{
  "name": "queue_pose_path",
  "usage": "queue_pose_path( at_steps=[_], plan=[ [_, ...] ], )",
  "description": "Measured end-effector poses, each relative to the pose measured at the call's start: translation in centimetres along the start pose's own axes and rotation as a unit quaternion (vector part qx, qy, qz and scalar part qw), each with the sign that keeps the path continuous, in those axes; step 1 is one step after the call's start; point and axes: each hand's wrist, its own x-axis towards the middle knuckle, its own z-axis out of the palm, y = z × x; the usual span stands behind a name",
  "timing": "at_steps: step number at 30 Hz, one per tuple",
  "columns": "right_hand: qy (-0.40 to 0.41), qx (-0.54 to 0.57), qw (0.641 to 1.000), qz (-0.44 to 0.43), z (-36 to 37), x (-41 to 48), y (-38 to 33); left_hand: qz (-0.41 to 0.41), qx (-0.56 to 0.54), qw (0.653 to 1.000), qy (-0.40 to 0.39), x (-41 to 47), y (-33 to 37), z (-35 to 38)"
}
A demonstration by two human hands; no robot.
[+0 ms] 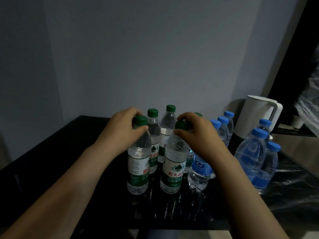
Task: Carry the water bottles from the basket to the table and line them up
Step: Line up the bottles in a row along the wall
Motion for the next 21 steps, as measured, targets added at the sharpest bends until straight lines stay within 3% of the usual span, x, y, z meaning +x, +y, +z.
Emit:
queue_pose_path(
  at_steps=[15, 21],
  plan=[
    [0.027, 0.035, 0.996, -0.072, -0.2, 1.4, -4.4, 0.026, -0.065, 0.998, 0.006, 0.7, -1.7, -3.3],
    [0.018, 0.040, 0.994, -0.104, 2.1, 3.0, -8.0, 0.020, -0.093, 0.994, 0.057, 1.6, -3.4, -7.6]
  ],
)
